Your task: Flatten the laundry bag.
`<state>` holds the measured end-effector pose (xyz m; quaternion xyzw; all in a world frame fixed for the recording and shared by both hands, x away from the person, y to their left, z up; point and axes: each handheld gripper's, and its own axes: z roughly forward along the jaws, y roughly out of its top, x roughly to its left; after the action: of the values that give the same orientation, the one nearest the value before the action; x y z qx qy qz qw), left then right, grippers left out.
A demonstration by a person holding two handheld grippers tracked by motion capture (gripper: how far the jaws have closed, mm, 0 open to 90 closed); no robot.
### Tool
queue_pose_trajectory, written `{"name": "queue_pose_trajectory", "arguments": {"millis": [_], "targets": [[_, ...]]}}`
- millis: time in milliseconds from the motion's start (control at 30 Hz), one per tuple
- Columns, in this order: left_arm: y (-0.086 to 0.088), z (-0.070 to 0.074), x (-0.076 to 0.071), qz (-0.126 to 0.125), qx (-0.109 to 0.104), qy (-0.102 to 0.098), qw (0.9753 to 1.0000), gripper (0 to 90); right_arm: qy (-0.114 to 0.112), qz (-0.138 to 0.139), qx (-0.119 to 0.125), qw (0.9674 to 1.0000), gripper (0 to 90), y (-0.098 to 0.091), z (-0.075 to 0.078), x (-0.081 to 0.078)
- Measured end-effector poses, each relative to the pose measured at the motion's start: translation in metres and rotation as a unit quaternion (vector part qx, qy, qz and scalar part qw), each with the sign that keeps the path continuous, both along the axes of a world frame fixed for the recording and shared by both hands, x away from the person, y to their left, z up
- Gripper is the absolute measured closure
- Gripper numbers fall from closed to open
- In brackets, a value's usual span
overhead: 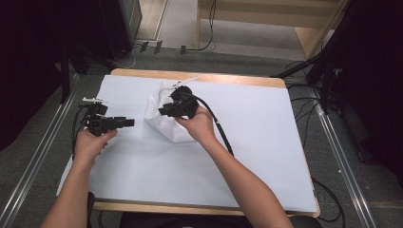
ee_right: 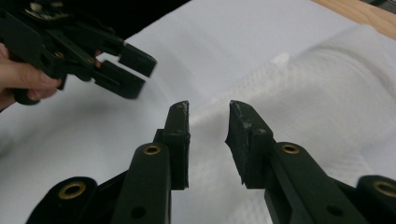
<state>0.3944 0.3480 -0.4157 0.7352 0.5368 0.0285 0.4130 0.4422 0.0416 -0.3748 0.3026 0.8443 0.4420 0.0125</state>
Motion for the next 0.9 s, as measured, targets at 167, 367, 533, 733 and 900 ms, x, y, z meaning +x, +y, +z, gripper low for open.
{"name": "queue_pose_trajectory", "arguments": {"millis": [167,367,533,733,900], "targets": [[-0.005,0.003,0.0,-0.006,0.001,-0.003,1.0,41.2,0.001,-0.014,-0.005,0.9999,71.8,-0.025,-0.004,-0.003],[-0.011,0.005,0.001,-0.014,0.011,-0.007,0.9998,40.2,0.014,-0.04,-0.019,0.9989,73.6,-0.054,-0.024,-0.001],[-0.011,0.003,0.003,-0.013,0.007,-0.007,0.9999,40.2,0.015,-0.057,-0.037,0.9976,73.7,-0.067,-0.043,0.002],[-0.014,0.001,0.006,-0.015,0.001,-0.01,0.9998,40.3,0.047,-0.09,-0.047,0.9937,73.5,-0.085,-0.075,0.012],[-0.015,0.0,0.008,-0.015,0.001,-0.009,0.9998,40.3,0.052,-0.096,-0.055,0.9925,72.6,-0.089,-0.087,0.011]]}}
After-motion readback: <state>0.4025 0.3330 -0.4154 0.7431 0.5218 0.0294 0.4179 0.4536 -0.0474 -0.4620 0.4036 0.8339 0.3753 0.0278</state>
